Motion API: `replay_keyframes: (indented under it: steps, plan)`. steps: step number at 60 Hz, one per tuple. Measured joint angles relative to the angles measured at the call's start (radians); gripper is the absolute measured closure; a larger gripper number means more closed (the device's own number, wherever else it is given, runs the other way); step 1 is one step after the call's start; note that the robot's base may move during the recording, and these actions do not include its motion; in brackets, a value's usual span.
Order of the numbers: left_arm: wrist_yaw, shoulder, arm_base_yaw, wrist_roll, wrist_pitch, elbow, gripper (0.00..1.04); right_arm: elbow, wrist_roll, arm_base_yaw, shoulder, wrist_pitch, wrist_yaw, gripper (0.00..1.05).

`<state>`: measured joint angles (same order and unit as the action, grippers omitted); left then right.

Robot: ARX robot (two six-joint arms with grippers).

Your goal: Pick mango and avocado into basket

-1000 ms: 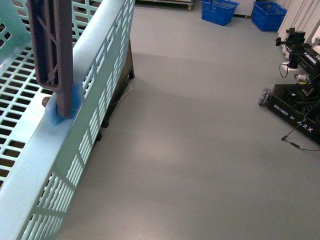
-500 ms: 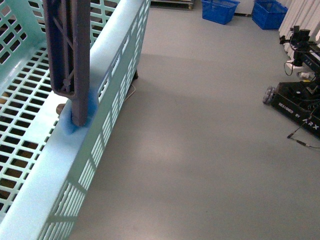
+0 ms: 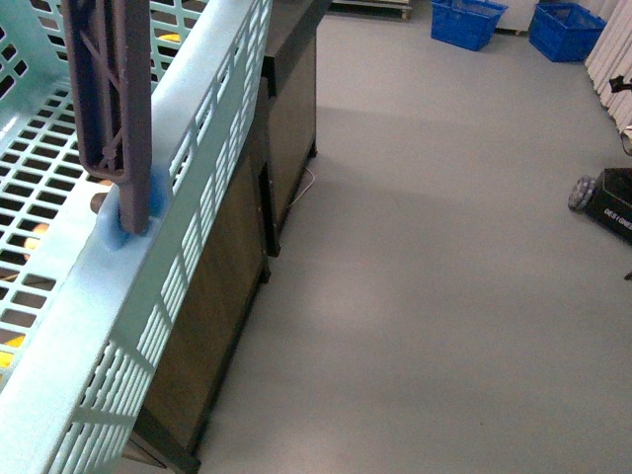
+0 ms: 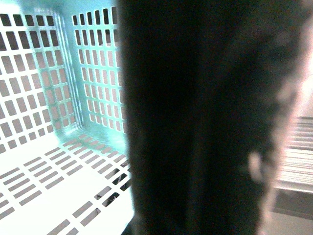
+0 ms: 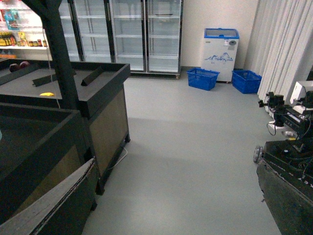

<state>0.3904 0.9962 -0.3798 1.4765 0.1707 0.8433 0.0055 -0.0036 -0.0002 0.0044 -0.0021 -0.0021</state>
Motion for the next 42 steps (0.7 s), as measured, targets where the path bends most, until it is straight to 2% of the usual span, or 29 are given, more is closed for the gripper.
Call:
replay_keyframes:
  steps: [42]
  plan:
    - [0.003, -0.002, 0.0, -0.002, 0.001, 0.0, 1.0, 0.0, 0.0, 0.0, 0.0, 0.0, -0.001, 0.08]
